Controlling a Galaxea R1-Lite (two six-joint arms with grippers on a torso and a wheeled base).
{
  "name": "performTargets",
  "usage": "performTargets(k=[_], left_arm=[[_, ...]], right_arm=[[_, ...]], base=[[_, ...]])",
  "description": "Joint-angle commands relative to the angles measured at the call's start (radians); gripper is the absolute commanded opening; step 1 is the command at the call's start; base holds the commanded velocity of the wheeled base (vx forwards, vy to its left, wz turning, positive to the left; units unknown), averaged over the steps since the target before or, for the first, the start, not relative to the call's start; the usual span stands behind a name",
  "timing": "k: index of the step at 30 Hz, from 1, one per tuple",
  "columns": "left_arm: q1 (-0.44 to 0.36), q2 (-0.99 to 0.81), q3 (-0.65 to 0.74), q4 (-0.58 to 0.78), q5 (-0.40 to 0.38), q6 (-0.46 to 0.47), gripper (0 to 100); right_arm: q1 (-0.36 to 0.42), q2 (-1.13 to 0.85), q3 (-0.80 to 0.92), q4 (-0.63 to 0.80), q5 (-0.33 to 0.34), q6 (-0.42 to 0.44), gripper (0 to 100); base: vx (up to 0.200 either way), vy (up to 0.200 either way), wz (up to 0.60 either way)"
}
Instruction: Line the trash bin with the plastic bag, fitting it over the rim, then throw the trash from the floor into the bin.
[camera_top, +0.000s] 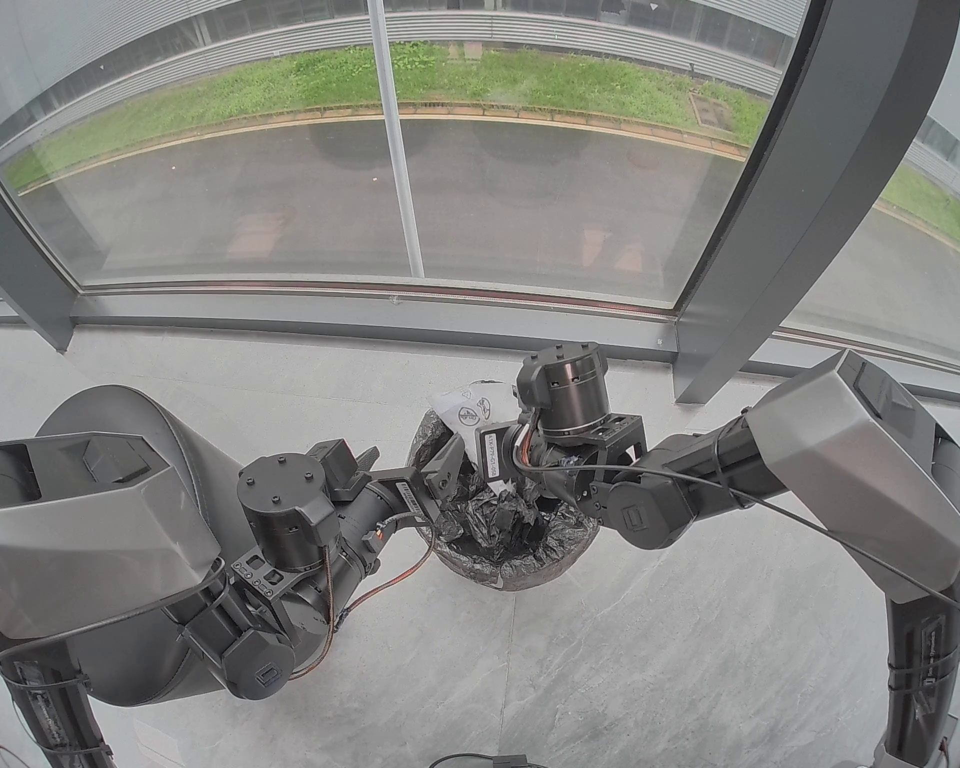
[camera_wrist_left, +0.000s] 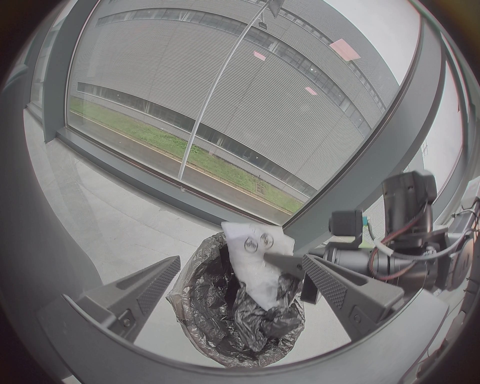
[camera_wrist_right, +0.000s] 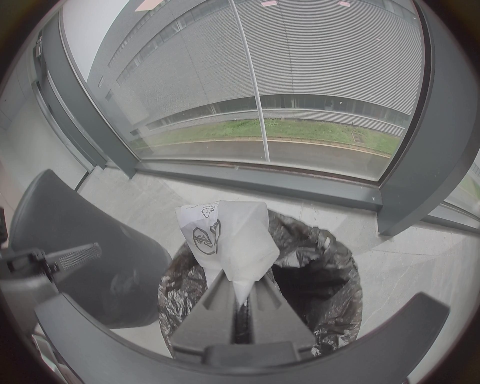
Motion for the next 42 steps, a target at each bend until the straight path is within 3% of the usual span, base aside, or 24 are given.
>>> performTargets(k=[1,18,38,39,42], left_arm=[[0.0,0.001,0.0,-0.001,0.0,-0.001,100],[-0.001,0.012,0.0,-0.001,0.002,-0.002,100],[-0.001,0.015,0.0,-0.002,0.002,-0.001,100],[-0.001,0.015,0.0,-0.002,0.002,-0.001,100],[0.0,0.015,0.0,-0.001,0.002,-0.001,100]], right_arm=[[0.001,0.023,0.047,-0.006,0.002,0.001,0],[-0.044,0.152,0.048,-0.046,0.002,-0.002,0],[-0.047,0.153,0.054,-0.081,0.002,-0.009,0],[-0.047,0.153,0.054,-0.081,0.002,-0.009,100],[-0.047,0.153,0.053,-0.081,0.002,-0.009,100]], base=[[0.0,0.0,0.0],[0.0,0.0,0.0],[0.0,0.0,0.0],[0.0,0.0,0.0],[0.0,0.0,0.0]])
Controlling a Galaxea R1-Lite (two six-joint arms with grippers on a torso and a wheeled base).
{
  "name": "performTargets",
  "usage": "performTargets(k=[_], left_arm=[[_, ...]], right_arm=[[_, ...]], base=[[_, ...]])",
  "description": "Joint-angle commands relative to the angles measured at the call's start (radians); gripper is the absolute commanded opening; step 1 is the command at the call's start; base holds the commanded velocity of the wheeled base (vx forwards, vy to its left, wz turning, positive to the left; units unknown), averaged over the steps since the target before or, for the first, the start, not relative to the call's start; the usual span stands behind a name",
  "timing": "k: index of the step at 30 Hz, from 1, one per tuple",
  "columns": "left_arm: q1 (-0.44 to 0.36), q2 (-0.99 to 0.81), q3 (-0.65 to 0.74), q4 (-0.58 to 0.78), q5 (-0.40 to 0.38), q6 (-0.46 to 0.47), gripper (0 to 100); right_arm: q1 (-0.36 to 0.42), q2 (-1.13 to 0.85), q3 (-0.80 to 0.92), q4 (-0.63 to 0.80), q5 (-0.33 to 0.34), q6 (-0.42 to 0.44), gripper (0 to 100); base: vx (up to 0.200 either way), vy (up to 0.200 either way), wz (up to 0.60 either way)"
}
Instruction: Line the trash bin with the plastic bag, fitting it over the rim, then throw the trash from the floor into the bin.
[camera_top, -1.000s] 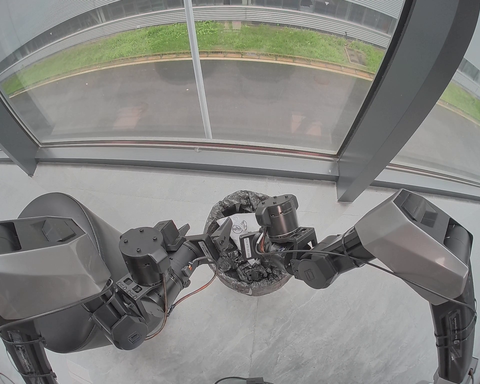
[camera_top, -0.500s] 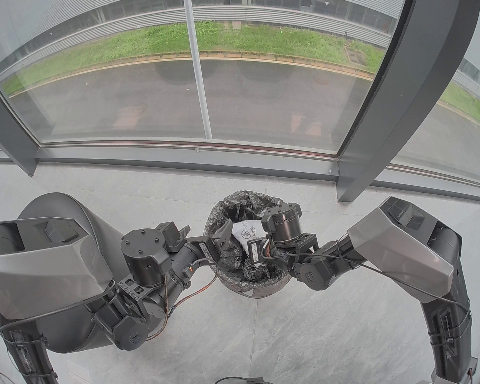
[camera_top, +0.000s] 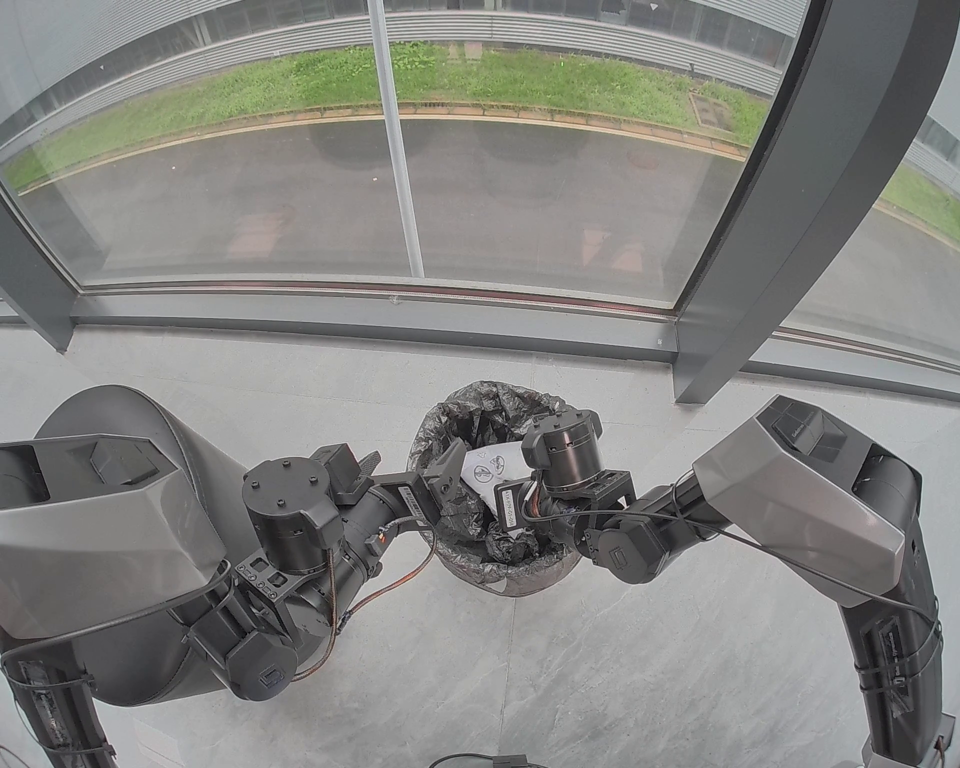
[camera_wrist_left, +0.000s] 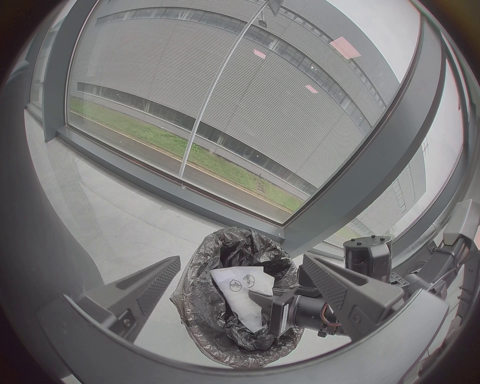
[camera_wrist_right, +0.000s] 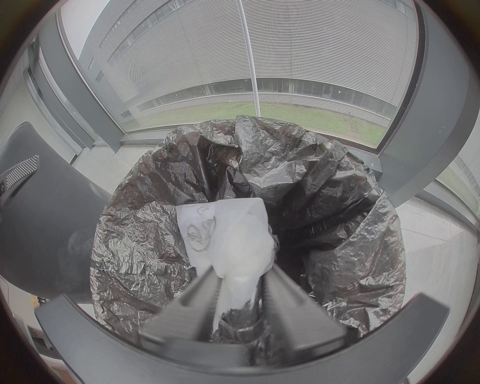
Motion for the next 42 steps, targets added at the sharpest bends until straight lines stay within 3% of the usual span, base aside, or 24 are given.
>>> performTargets(k=[1,24,42], left_arm=[[0.001,0.002,0.0,0.0,0.001,-0.001,100],[-0.001,0.01,-0.001,-0.001,0.001,0.002,100],[0.001,0.019,-0.003,0.0,0.001,0.004,100]], right_arm=[[0.0,0.002,-0.001,-0.001,0.0,0.0,100],[0.011,0.002,-0.026,-0.03,0.001,0.0,100],[0.046,0.159,-0.185,-0.022,0.001,-0.006,100]], base=[[0.0,0.0,0.0],[0.0,0.0,0.0],[0.0,0.0,0.0]])
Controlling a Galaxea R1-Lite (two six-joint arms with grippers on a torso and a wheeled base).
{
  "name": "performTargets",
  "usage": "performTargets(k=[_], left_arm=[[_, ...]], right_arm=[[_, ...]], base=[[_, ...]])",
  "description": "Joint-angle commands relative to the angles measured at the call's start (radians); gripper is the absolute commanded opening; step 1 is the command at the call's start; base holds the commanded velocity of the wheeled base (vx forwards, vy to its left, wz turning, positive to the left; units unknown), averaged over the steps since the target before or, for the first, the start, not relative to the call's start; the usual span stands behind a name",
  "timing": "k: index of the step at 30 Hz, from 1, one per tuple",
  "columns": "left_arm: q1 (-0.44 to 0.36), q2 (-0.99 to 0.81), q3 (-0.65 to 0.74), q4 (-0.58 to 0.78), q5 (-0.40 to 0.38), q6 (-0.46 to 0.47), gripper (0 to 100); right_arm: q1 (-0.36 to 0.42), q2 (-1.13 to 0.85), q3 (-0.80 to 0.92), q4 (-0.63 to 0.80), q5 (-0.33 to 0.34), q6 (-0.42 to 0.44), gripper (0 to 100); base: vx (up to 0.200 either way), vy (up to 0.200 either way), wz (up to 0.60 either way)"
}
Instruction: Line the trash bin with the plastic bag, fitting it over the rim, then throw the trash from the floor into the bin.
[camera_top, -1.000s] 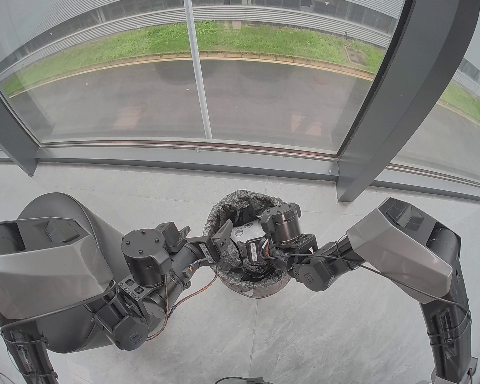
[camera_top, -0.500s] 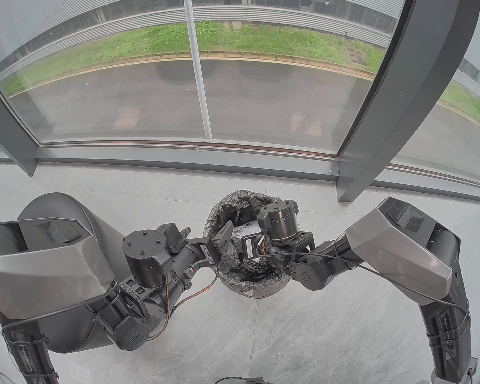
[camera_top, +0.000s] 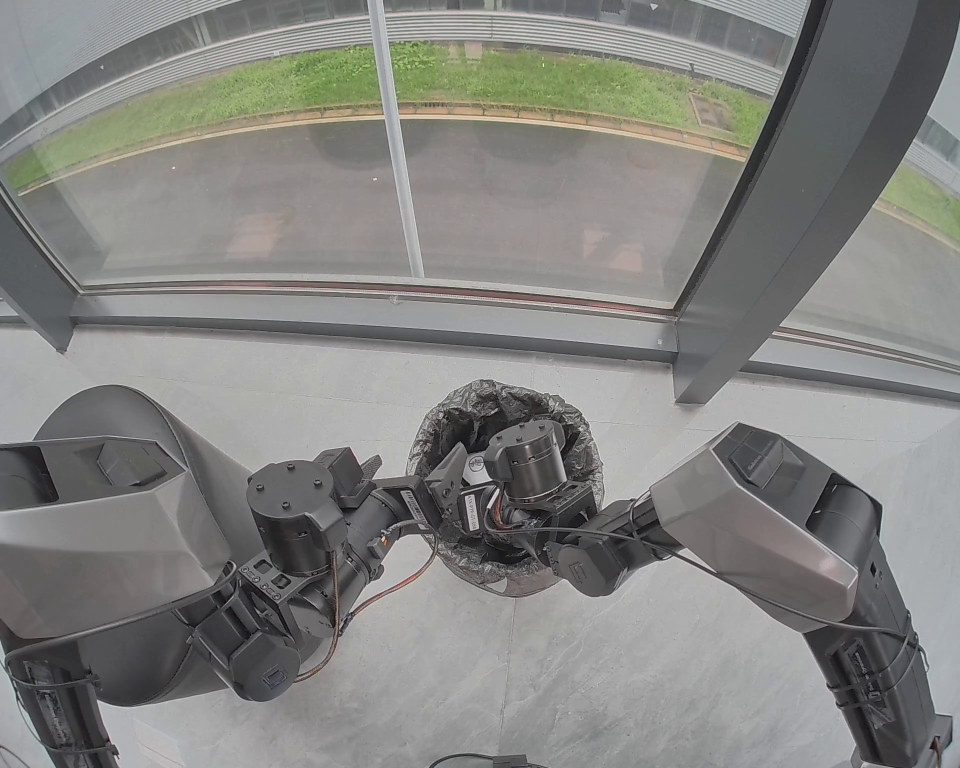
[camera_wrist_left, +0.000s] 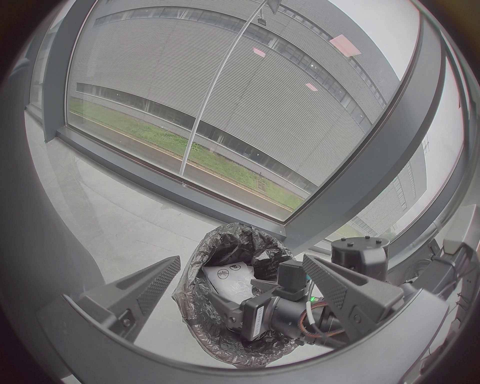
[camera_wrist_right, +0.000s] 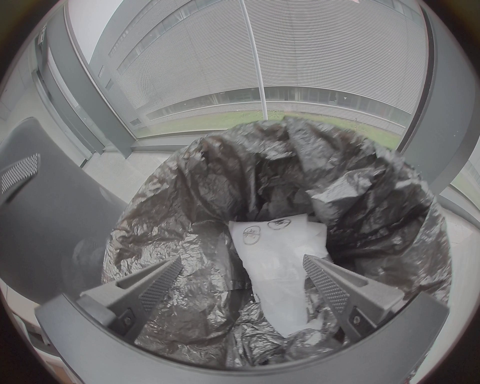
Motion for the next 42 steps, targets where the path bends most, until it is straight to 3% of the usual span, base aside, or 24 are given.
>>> performTargets(k=[1,12,24,27,42], left_arm=[[0.0,0.005,-0.001,-0.001,0.001,-0.001,100],[0.0,0.007,-0.001,-0.001,0.001,-0.001,100],[0.0,0.016,-0.002,-0.001,0.001,-0.001,100],[0.0,0.014,-0.002,-0.001,0.001,0.001,100],[-0.006,0.001,0.022,-0.046,-0.003,0.016,100]], right_arm=[[-0.004,0.066,-0.051,0.006,-0.002,-0.004,100],[-0.044,0.179,-0.226,0.059,-0.003,-0.025,100],[-0.055,0.172,-0.246,0.062,-0.017,-0.025,100],[-0.055,0.112,-0.213,0.082,-0.054,-0.027,100],[0.017,-0.309,0.126,0.083,-0.06,-0.027,100]], base=[[0.0,0.0,0.0],[0.0,0.0,0.0],[0.0,0.0,0.0],[0.0,0.0,0.0],[0.0,0.0,0.0]])
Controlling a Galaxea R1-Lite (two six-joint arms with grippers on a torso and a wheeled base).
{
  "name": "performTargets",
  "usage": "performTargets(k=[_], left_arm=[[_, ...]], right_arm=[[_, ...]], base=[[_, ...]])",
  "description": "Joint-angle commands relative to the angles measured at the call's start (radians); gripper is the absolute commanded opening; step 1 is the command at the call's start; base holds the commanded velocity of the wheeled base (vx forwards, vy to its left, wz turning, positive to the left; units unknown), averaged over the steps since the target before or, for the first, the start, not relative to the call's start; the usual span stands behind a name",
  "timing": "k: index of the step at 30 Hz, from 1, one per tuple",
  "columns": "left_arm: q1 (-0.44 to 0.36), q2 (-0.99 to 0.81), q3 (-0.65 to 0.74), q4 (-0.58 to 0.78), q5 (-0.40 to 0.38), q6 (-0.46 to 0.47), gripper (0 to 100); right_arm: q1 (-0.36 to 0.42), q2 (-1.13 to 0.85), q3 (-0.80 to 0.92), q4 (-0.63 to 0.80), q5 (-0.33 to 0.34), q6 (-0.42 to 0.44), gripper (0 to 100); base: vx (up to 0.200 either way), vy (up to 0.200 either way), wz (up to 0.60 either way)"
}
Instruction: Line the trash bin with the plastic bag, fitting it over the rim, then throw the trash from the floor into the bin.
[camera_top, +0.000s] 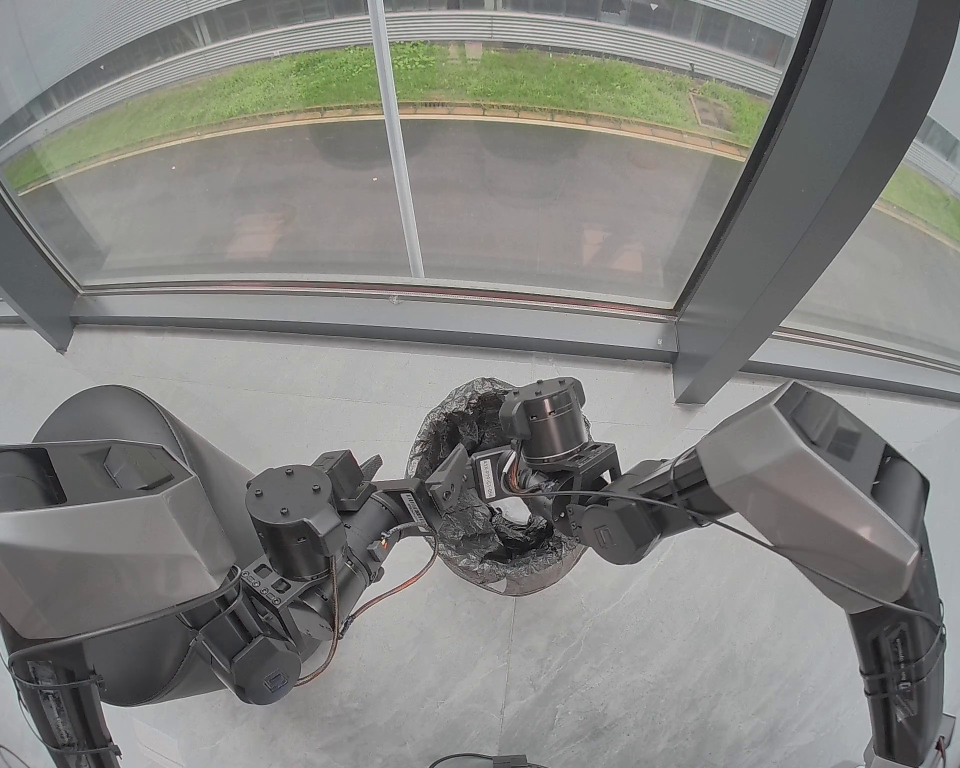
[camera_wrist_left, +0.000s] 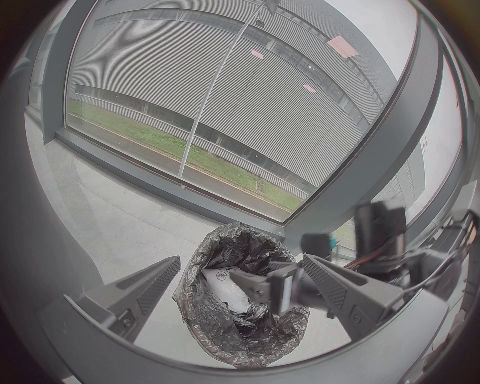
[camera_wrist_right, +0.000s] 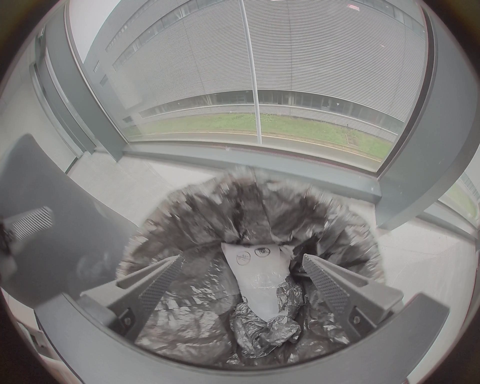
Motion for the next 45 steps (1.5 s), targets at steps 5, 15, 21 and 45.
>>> performTargets(k=[5,15,21,45], left_arm=[[-0.005,-0.049,0.024,-0.008,-0.002,0.005,100],[-0.029,-0.128,0.071,-0.014,-0.025,0.005,100],[-0.018,-0.314,0.146,-0.019,-0.159,0.042,100],[0.189,-1.4,0.222,1.194,-0.203,0.243,100]], right_arm=[[0.031,-0.326,0.189,-0.007,-0.006,-0.002,100],[0.0,-0.702,0.523,-0.008,-0.069,-0.028,100],[-0.144,-0.969,0.686,-0.007,-0.121,-0.035,100],[-0.468,-1.742,1.157,0.121,-0.126,-0.236,100]], base=[[0.0,0.0,0.0],[0.0,0.0,0.0],[0.0,0.0,0.0],[0.0,0.0,0.0]])
